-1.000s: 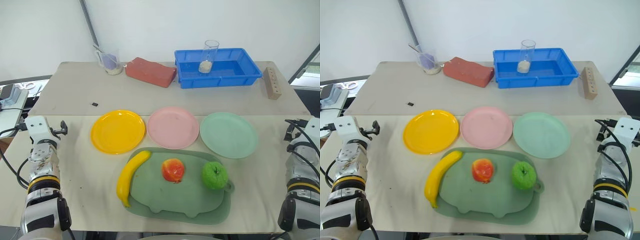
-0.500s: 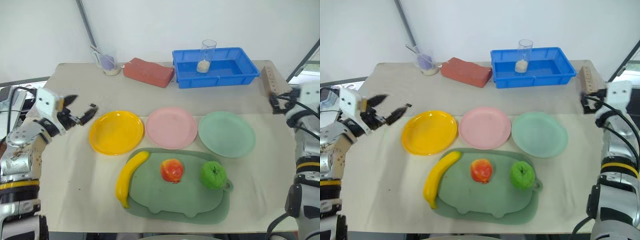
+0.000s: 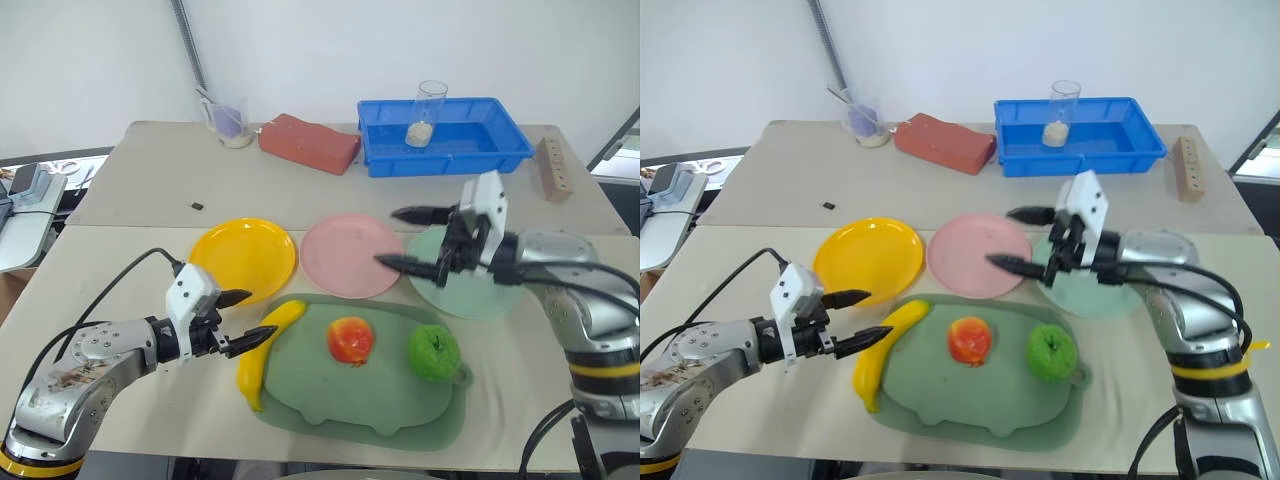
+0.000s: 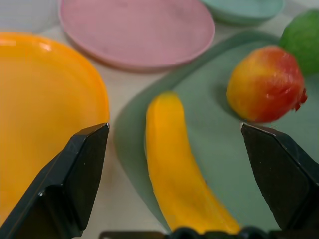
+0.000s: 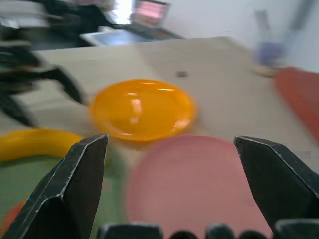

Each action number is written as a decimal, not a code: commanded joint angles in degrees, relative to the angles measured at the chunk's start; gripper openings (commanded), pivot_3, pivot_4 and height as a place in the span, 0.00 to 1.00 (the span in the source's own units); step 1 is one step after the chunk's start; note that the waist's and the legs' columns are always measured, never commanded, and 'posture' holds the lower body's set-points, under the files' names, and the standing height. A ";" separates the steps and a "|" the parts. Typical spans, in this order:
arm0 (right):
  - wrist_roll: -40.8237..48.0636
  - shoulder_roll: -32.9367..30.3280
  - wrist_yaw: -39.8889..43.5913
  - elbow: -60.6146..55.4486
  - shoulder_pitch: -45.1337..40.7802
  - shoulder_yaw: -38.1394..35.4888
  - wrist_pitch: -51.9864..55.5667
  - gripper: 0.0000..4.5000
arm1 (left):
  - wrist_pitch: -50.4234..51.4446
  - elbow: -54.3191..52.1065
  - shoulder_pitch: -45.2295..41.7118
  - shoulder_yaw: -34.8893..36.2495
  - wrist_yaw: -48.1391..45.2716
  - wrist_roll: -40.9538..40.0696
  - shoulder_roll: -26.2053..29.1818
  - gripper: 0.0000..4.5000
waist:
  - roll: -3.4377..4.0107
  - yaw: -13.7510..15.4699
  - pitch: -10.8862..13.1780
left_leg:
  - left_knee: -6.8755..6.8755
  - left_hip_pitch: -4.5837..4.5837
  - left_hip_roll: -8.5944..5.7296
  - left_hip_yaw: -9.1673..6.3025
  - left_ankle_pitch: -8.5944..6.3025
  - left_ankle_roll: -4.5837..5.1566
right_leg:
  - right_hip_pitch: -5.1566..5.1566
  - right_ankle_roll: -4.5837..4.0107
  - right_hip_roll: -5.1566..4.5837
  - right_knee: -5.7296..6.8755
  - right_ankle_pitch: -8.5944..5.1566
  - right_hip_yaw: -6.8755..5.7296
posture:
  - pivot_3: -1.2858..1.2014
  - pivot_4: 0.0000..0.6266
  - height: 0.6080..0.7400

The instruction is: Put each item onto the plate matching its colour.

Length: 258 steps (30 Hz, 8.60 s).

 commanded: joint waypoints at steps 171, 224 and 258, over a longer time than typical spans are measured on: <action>0.45 -21.66 1.04 -17.79 35.42 -19.65 11.39 1.00 | -38.09 19.15 -33.58 -22.35 -42.17 13.90 -11.94 1.00 | -0.32 0.06 0.08 | 0.43 -0.45 -0.08 -0.14 -0.09 0.18 | 0.17 0.40 0.09 0.00 -0.22 -0.03 | 0.52 0.24 1.00; -14.58 -8.74 -14.07 19.41 3.00 -9.37 10.27 1.00 | -30.18 32.00 -41.84 -17.86 -22.64 16.45 -22.13 1.00 | -0.03 0.16 -0.03 | 0.83 -0.56 -0.11 -0.13 -0.24 0.46 | 0.20 0.18 0.17 0.19 -0.08 0.08 | 0.52 0.24 1.00; -27.08 3.71 -46.66 51.32 4.77 -28.84 -28.15 1.00 | -40.84 67.59 -30.94 18.59 31.70 24.56 -10.89 1.00 | 0.06 0.46 -0.18 | 0.30 -0.23 -0.10 -0.03 -0.12 0.24 | 0.22 0.19 0.10 0.18 -0.05 0.10 | 0.52 0.24 1.00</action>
